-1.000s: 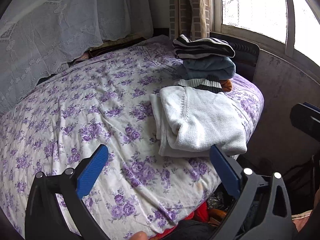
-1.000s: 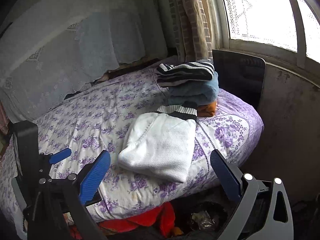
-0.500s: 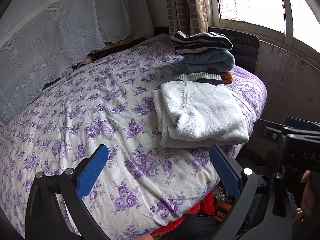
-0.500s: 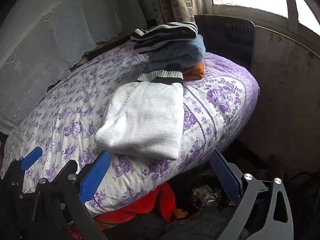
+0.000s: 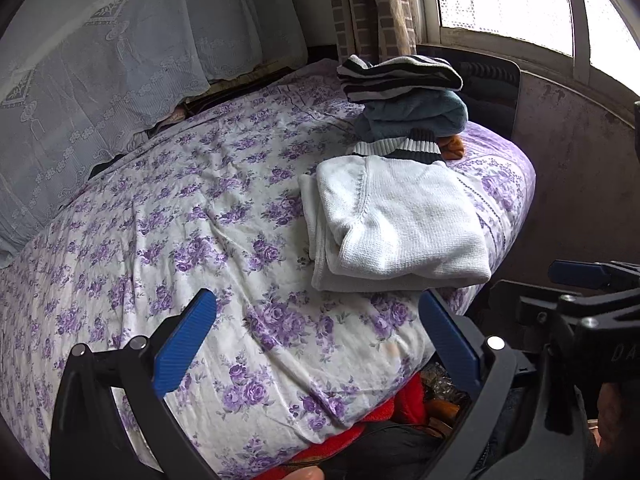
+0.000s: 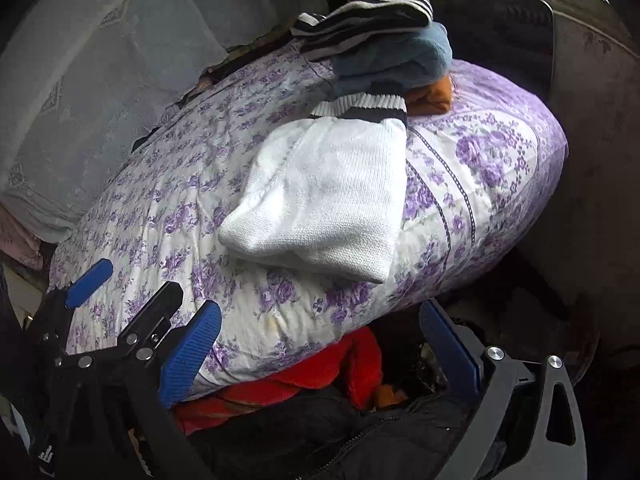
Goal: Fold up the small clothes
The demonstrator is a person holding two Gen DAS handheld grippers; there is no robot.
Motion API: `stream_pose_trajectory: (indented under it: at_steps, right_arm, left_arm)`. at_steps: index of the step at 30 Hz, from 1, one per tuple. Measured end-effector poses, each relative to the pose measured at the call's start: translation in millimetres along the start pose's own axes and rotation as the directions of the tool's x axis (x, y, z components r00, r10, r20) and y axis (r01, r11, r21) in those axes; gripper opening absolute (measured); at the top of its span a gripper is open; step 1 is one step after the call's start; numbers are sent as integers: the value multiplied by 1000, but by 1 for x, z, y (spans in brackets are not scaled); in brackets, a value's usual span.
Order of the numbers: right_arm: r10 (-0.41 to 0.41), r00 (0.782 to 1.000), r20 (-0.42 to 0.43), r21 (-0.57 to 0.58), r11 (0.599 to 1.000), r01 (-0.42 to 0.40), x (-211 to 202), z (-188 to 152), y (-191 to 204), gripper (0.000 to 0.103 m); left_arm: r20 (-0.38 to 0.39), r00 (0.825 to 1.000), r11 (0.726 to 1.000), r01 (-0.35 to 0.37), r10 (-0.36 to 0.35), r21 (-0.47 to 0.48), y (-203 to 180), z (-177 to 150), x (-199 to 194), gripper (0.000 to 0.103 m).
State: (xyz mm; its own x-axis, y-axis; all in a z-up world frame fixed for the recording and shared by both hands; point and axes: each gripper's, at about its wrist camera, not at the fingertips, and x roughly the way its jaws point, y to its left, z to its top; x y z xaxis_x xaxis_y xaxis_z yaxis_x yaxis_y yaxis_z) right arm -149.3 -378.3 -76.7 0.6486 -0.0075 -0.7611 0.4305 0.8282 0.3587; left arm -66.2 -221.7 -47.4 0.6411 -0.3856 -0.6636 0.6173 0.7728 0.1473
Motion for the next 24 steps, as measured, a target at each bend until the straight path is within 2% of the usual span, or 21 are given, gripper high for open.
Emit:
stream_pose_trajectory:
  at_steps: [4,7,11,17,24]
  right_arm:
    - [-15,997,69,60,998,11,-1,-1,-5,100]
    - [-74,993,94,12,997,73,0,0,1,100]
    - [-100,989,109,-24,994,103,1,-1,4,100]
    - [-86,991,100,-13,996,88,2,-5,4,100]
    - [-63,993,97,-39,997,67,0,-9,12,100]
  left_arm:
    - [-9,1000,1000,-3,3,-4,2,-3,5,99]
    - [-12,1000,1000,-9,9,-23,9,-4,7,99]
    - [-13,1000,998,-19,18,-63,21,-4,6,99]
    - [-17,1000,994,-21,19,-110,33,-2,7,99]
    - [-29,999,995,-20,18,-97,29,-4,12,99]
